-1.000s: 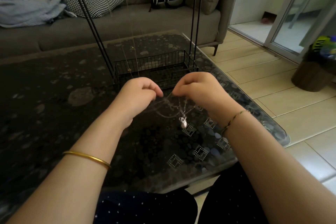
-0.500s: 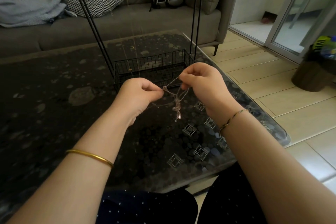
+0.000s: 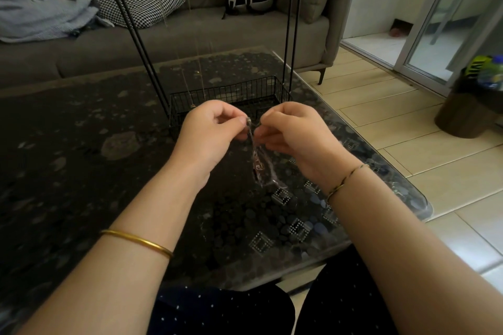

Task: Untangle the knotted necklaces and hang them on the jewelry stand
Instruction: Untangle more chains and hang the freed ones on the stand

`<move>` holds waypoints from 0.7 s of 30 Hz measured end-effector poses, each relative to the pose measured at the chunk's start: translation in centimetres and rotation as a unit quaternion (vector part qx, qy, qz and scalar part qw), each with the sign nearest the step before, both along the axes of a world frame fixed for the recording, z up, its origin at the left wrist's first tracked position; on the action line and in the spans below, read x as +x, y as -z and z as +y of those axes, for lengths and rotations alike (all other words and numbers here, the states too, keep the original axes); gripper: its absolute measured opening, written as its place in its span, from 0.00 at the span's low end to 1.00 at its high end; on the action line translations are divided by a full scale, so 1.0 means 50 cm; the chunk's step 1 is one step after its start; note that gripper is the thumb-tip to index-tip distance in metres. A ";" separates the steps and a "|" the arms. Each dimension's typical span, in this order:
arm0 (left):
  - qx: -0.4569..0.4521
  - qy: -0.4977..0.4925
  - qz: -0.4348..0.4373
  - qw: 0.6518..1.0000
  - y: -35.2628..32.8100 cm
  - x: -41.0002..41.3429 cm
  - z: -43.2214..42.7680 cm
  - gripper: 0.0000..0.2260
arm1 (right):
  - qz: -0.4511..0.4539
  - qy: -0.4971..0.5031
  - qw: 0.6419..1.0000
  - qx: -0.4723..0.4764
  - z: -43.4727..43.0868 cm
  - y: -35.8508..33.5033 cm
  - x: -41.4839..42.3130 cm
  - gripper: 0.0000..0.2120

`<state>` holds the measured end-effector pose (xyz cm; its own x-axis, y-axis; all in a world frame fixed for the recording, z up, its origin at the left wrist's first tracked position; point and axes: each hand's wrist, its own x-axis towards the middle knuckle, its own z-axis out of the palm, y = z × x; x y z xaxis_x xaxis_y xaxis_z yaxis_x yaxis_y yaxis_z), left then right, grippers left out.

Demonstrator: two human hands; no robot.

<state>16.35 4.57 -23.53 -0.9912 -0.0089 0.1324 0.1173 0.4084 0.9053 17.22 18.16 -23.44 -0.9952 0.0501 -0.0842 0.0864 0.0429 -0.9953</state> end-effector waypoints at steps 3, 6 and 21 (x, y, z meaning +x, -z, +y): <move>0.033 0.019 -0.013 0.999 -0.004 0.008 0.008 0.05 | -0.012 -0.018 1.000 -0.012 -0.003 0.002 -0.002 0.03; 0.041 0.009 -0.017 0.999 -0.006 0.010 0.011 0.06 | -0.002 -0.028 0.999 0.039 -0.003 0.005 -0.001 0.04; 0.234 0.049 -0.068 0.969 -0.017 0.011 0.009 0.10 | -0.013 -0.004 0.989 -0.149 -0.002 -0.006 0.000 0.06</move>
